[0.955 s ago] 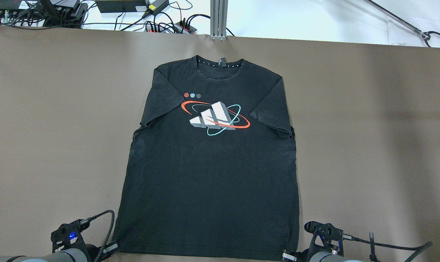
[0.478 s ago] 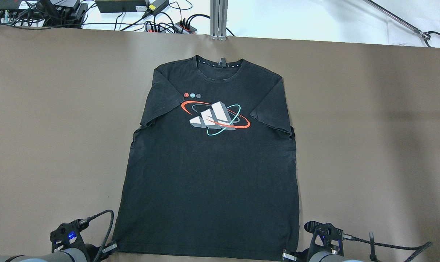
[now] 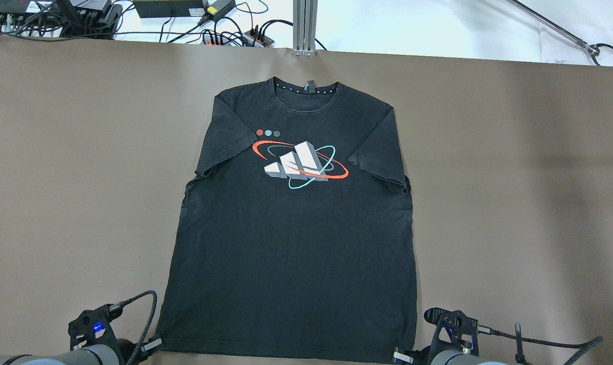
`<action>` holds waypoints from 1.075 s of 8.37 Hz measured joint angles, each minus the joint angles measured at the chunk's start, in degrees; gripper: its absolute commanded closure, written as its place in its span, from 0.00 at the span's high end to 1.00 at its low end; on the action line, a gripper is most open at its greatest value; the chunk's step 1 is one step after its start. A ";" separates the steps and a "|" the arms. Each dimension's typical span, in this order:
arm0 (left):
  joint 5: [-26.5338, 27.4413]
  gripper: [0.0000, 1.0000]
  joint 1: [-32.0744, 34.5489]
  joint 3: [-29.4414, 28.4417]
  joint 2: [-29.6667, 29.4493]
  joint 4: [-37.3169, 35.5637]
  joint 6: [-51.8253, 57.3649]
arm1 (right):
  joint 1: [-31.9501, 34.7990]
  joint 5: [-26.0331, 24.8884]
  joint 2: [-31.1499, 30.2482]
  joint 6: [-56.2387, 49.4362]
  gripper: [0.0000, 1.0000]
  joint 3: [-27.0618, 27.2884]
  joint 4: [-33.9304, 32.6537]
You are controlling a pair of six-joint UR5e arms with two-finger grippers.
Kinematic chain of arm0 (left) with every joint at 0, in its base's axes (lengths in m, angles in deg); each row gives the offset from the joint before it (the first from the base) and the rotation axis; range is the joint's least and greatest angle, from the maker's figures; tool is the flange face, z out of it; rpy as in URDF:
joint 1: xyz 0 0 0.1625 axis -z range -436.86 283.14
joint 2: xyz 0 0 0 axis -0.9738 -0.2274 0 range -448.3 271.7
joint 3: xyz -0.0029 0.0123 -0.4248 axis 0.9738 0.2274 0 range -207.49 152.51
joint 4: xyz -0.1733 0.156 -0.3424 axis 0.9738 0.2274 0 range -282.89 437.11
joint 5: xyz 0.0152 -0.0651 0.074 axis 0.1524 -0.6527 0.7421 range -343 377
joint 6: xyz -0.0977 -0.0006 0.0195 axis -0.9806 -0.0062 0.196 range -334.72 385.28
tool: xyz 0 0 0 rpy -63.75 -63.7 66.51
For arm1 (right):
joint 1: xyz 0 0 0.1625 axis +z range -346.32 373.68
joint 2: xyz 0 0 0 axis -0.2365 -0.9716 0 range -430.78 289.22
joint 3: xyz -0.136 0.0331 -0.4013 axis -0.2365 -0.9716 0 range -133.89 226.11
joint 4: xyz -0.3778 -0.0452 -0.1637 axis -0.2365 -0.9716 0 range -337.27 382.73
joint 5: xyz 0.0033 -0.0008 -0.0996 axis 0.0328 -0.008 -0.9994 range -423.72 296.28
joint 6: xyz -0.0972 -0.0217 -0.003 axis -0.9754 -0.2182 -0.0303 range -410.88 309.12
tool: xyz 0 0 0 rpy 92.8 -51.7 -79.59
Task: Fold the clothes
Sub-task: 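Lift both hem corners and fold them toward the collar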
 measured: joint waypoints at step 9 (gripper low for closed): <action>-4.60 0.00 8.94 10.14 2.49 0.04 1.09 | 4.93 3.30 2.38 -0.94 0.00 4.46 -0.48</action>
